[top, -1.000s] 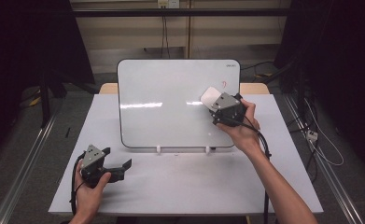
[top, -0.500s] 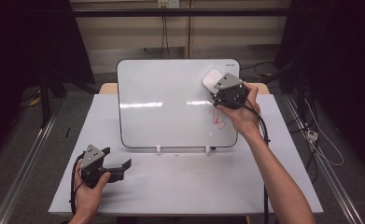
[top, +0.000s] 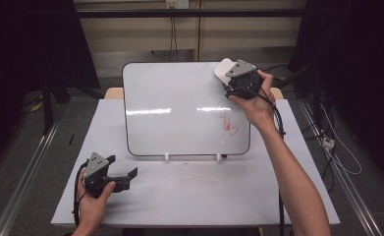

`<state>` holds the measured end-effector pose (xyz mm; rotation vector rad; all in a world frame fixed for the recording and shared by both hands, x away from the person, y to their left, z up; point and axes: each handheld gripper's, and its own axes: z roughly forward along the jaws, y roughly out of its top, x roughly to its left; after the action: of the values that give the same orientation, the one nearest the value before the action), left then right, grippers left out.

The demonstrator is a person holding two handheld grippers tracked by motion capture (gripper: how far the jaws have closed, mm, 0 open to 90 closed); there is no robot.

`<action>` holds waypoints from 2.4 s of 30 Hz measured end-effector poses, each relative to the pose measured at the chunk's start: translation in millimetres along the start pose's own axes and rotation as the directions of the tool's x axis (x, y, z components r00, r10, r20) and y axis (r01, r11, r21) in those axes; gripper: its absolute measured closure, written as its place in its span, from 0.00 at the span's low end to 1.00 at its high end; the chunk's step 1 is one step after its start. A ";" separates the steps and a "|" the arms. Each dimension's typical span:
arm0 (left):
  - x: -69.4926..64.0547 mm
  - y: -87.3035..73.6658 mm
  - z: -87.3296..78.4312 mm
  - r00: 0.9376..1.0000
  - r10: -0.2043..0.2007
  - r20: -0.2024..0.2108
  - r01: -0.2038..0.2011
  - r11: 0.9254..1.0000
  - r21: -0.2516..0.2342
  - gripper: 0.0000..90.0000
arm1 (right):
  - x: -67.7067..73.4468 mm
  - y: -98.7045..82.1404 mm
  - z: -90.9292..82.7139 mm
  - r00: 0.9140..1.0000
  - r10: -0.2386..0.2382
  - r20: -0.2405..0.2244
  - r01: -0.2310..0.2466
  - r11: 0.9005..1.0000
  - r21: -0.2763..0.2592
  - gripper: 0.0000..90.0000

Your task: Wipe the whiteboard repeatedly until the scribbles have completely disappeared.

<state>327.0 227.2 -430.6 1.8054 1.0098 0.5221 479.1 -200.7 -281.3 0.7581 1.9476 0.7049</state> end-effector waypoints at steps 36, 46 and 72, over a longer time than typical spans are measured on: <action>-2.8 0.5 2.8 1.000 0.009 0.004 -0.009 1.000 0.007 0.06 | 79.9 -3.6 2.6 0.985 -0.126 -0.115 0.120 0.991 -0.055 0.35; -0.3 0.2 -0.5 1.000 0.008 -0.001 -0.008 1.000 0.003 0.06 | 29.7 -0.2 1.8 0.998 -0.033 -0.044 0.031 0.999 -0.041 0.35; -3.1 0.6 2.4 1.000 0.014 0.004 -0.014 1.000 0.008 0.06 | 73.6 -28.6 -7.7 0.989 -0.090 -0.120 0.091 0.996 0.003 0.35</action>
<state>327.3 223.3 -430.9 1.8213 0.9981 0.5236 436.0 -166.1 -338.3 0.6405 2.0812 0.7013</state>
